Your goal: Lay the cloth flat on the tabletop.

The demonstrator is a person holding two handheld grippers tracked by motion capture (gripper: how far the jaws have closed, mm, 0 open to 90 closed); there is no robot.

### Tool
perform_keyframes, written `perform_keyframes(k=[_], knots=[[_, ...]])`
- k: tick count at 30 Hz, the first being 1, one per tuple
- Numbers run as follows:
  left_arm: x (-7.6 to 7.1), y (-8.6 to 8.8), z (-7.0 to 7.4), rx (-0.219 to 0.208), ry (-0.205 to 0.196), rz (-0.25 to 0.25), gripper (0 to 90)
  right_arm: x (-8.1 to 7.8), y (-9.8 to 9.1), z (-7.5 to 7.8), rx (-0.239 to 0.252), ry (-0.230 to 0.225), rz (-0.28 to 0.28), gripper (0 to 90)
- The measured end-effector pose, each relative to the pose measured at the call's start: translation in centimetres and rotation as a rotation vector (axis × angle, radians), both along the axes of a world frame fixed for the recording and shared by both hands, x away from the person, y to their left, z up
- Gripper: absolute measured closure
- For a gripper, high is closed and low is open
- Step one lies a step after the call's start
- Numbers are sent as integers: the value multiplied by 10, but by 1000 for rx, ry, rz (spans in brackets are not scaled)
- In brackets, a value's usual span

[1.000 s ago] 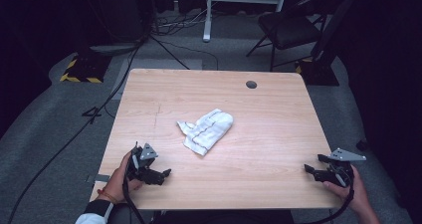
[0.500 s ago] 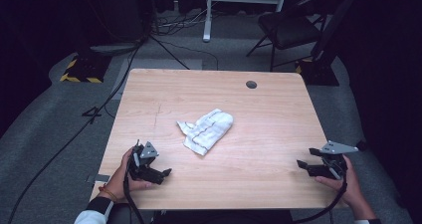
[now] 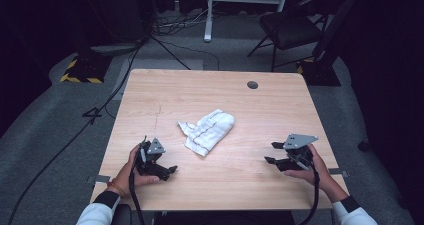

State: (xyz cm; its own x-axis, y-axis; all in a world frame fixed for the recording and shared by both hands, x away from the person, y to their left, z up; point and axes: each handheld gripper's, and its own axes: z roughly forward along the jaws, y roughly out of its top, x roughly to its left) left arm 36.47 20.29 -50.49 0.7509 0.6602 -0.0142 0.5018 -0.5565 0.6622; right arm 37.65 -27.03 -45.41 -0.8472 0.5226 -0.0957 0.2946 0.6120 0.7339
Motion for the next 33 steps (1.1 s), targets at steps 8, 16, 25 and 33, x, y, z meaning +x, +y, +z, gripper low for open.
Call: perform_keyframes(k=[8,16,25,33], knots=[[22,-9,0,1,1,-19,4,11,38,0,7,-12,42,438],[47,-20,0,0,0,21,6,20,97,-5,-4,-35,111,465],[60,-32,1,0,1,21,8,18,142,-10,18,-57,208,461],[60,-32,1,-2,2,19,11,22,180,-20,10,-75,251,475]])
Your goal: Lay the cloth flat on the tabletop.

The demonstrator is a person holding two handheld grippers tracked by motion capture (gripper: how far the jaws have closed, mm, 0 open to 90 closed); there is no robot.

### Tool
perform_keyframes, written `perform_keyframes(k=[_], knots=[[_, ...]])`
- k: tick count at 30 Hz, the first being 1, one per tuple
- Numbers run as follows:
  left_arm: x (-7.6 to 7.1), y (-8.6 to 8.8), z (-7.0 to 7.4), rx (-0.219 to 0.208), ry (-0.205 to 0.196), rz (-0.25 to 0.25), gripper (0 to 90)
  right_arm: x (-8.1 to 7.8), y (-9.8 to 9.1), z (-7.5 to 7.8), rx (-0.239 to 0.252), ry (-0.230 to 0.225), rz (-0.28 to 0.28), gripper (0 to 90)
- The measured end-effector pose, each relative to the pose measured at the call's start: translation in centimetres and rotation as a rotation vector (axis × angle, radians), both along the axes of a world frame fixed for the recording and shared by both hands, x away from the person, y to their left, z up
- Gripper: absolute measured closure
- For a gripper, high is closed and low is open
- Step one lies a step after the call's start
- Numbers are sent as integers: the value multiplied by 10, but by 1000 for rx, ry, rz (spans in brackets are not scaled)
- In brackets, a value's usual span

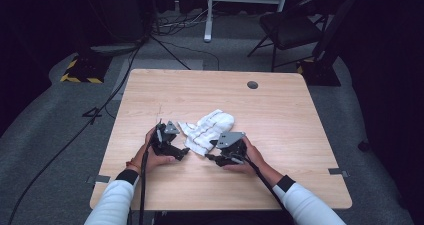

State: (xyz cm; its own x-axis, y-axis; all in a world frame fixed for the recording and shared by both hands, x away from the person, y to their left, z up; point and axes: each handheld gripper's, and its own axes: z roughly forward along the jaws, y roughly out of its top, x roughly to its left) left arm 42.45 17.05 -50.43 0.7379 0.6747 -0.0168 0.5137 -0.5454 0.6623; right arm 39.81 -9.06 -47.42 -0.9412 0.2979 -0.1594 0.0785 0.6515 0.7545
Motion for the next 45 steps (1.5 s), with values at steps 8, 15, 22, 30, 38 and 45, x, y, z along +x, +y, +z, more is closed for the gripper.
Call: perform_keyframes(k=[8,15,22,30,38,45], knots=[[-1,-1,0,1,-4,-11,11,7,16,-17,-85,-15,-33,573],[-2,-1,0,2,-2,-3,9,9,-6,-14,-100,-3,-46,804],[-3,-3,0,1,2,4,6,14,-54,-6,-66,30,-131,838],[-5,-6,0,2,2,-40,7,12,-41,-6,-19,14,-110,656],[-6,-6,0,1,3,-59,7,6,1,-14,-1,14,-21,523],[-5,-6,0,-2,3,-62,9,8,17,-20,-83,-35,-54,766]])
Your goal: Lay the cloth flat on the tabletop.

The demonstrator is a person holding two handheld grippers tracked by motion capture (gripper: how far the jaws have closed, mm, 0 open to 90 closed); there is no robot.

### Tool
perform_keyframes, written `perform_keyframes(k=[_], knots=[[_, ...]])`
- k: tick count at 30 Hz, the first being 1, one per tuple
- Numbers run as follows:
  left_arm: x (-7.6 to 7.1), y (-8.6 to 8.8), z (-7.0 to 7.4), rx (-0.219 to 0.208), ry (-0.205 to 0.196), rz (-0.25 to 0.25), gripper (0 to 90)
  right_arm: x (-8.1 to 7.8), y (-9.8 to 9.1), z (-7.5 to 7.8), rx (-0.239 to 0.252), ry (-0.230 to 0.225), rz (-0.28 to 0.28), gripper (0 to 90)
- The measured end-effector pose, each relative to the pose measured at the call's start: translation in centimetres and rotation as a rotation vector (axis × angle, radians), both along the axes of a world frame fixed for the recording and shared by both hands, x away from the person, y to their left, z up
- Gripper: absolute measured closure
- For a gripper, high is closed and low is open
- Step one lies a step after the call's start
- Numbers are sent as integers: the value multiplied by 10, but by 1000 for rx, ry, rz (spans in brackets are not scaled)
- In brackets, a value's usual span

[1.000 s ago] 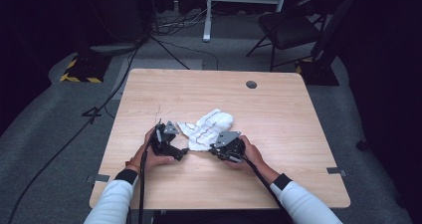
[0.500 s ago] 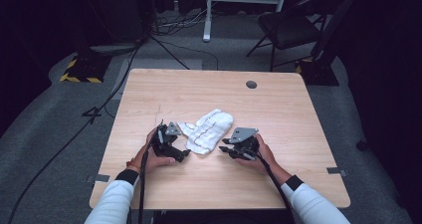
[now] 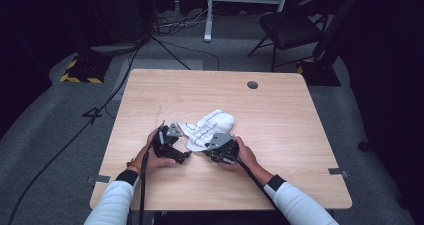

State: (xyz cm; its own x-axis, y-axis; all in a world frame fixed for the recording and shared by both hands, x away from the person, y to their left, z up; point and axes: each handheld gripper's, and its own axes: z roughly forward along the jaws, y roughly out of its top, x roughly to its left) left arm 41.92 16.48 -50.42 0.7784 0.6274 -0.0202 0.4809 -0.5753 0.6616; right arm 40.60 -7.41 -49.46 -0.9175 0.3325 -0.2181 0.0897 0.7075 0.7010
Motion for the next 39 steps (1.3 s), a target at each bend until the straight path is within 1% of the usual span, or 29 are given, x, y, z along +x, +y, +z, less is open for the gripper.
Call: perform_keyframes(k=[1,2,4,6,7,9,10,11,12,13,14,15,17,18,19,20,21,22,24,25,26,28,29,30,32,34,35,37,39], knots=[[0,0,0,0,0,0,11,0,0,0,0,0,0,766],[0,0,0,-2,1,-2,13,1,-6,2,-5,9,-3,802],[0,0,0,-2,1,3,16,2,-17,5,1,29,-13,805],[0,0,0,-2,0,9,22,1,-29,7,2,36,-20,801],[-1,-2,1,2,4,24,24,0,-35,8,-4,37,-24,798],[-1,-3,2,6,6,27,34,-2,-41,10,-4,39,-28,798],[-2,-4,3,6,9,29,109,-6,-53,12,-5,37,-32,805],[-4,-5,7,-16,19,13,175,-7,-59,13,-4,38,-36,808],[-4,-5,7,-16,19,13,196,-7,-59,13,-4,38,-36,808],[-6,-8,8,-57,48,-34,184,-8,-71,15,7,56,-52,811],[-8,-12,9,-62,50,-53,176,-8,-77,16,11,58,-57,812],[-10,-17,10,-56,41,-71,179,-8,-82,16,16,62,-65,812],[-13,-28,13,-66,35,-107,179,-8,-91,17,21,66,-80,811],[-13,-28,13,-66,35,-107,181,-8,-91,17,21,66,-80,811],[-15,-39,15,-60,19,-132,189,-9,-99,18,22,68,-84,811],[-16,-44,15,-63,19,-151,204,-9,-102,18,22,67,-90,810],[-16,-44,15,-63,19,-151,231,-9,-102,18,22,67,-90,810],[-16,-54,13,-58,26,-183,243,-10,-108,17,23,75,-99,807],[-14,-63,11,-42,46,-217,276,-10,-113,15,15,73,-106,785],[-14,-63,11,-42,46,-217,308,-10,-113,15,15,73,-106,785],[-14,-70,10,-39,53,-252,335,-11,-118,15,19,80,-124,715],[-13,-76,11,-41,52,-282,408,-12,-122,15,31,78,-136,621],[-13,-76,11,-41,52,-282,437,-12,-122,15,31,78,-136,621],[-14,-82,11,-20,36,-304,449,-16,-124,17,52,76,-134,575],[-14,-86,12,-4,10,-314,531,-22,-121,20,67,55,-123,546],[-14,-86,12,6,-3,-316,602,-27,-115,22,97,59,-82,528],[-15,-86,12,8,-5,-320,635,-30,-111,23,100,49,-67,509],[-15,-85,12,5,-4,-334,689,-35,-101,23,87,28,-35,488],[-15,-85,13,7,-7,-343,733,-38,-92,21,75,30,-3,471]])
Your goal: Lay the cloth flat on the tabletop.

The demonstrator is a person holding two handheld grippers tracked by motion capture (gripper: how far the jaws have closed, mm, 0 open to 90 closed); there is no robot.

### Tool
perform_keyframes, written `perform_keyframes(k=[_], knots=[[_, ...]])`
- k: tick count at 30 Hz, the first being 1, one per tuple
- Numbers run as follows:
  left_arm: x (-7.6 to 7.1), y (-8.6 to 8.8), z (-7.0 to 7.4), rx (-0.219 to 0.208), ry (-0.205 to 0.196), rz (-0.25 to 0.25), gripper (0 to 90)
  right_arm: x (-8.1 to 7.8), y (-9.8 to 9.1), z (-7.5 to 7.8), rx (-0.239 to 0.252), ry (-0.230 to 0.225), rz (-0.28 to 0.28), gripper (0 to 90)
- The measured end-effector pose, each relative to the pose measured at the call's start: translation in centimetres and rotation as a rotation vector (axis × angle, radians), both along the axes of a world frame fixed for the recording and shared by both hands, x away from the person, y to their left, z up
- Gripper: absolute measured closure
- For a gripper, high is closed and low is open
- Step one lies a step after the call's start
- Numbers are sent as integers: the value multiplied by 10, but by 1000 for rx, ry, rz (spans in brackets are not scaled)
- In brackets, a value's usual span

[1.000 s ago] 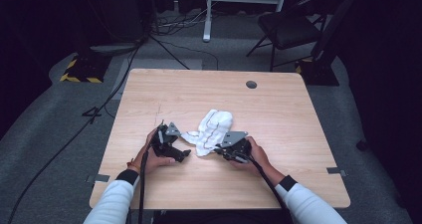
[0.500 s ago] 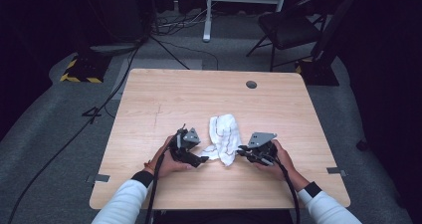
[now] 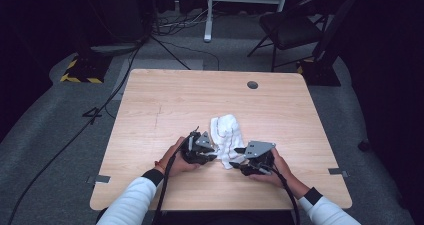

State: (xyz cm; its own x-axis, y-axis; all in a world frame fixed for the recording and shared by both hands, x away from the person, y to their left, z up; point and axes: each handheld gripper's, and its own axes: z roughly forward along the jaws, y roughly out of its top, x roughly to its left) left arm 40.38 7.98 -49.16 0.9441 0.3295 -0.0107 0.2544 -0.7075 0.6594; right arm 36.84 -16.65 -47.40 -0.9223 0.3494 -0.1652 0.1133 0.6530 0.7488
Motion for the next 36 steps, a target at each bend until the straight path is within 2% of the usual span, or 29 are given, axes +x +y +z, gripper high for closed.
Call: perform_keyframes(k=[4,6,8,11,13,17,18,20,22,24,26,27,32,33,34,36], knots=[[-1,1,2,6,-10,-7,788,4,13,-12,-71,-3,-6,505],[-2,2,3,12,-14,-7,804,7,13,-17,-95,-1,-28,601],[-2,4,3,10,-14,-8,808,10,8,-17,-92,-5,-39,760],[-2,7,5,13,-20,-3,811,12,-1,-13,-98,-7,-44,859],[-3,8,5,17,-22,2,812,12,-5,-11,-103,-16,-59,864],[-5,19,6,16,-25,18,814,19,-32,-1,-63,-11,-142,877],[-5,19,6,16,-25,18,815,19,-32,-1,-63,-11,-142,877],[-6,23,7,9,-16,22,815,22,-44,3,-54,-20,-176,878],[-9,26,8,-2,-15,17,817,27,-59,7,-16,-8,-230,878],[-10,27,9,-10,-11,16,817,28,-63,7,-10,-5,-240,878],[-11,27,10,-20,-5,14,816,29,-69,7,1,16,-263,878],[-13,26,9,-16,6,10,804,31,-72,5,6,33,-274,878],[-15,26,9,-7,6,13,726,31,-76,1,-12,58,-303,873],[-16,27,12,-24,-3,12,711,31,-77,-1,-25,58,-312,857],[-16,27,13,-23,-9,23,685,31,-79,-1,-30,57,-326,818],[-15,27,15,-30,1,59,563,33,-82,-1,-26,60,-355,770]])
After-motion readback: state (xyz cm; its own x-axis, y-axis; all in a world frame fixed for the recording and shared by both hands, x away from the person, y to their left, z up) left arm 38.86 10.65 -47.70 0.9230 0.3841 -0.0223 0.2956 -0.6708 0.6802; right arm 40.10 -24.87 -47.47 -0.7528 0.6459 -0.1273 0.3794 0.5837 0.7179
